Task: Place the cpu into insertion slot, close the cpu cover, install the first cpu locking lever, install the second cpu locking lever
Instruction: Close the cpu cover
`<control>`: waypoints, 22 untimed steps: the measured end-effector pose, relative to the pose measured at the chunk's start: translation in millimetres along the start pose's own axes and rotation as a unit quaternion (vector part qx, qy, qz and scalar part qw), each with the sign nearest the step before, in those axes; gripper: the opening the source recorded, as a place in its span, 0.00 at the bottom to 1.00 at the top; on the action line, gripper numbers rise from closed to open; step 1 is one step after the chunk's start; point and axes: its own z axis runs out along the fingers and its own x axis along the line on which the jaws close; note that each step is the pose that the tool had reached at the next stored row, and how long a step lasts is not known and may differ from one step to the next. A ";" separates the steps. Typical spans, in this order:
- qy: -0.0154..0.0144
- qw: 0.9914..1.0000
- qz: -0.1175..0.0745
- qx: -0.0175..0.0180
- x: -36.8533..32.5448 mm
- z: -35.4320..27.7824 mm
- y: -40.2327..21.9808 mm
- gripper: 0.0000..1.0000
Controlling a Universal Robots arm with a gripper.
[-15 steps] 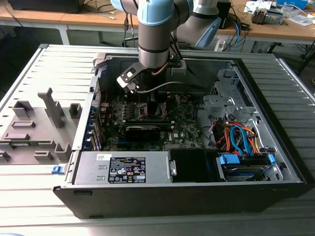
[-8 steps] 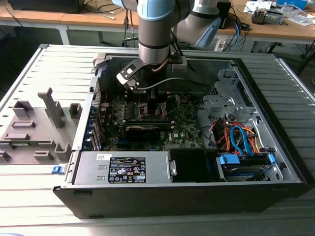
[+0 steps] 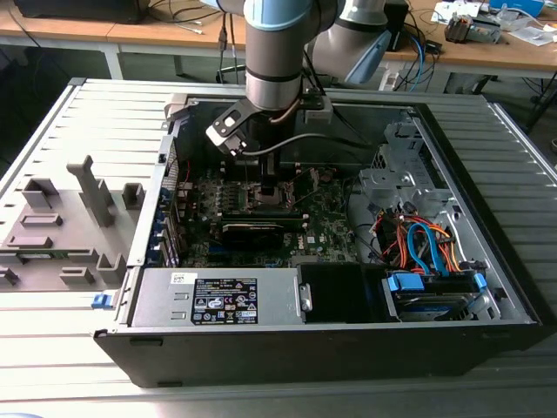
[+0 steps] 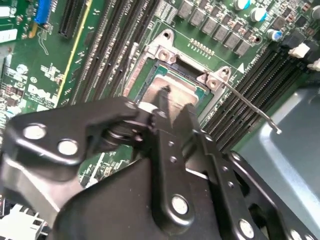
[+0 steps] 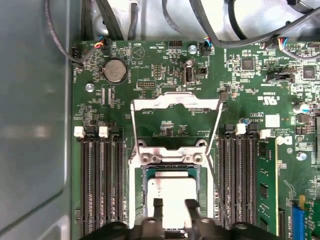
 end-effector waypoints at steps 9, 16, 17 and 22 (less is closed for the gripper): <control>-0.001 1.000 -0.004 0.010 -1.3 13.8 2.9 0.11; 0.000 1.000 -0.004 0.010 -1.9 -3.8 3.3 0.11; 0.000 1.000 -0.004 0.010 -2.1 -9.1 3.4 0.11; 0.000 1.000 -0.004 0.010 -3.1 -36.1 3.4 0.11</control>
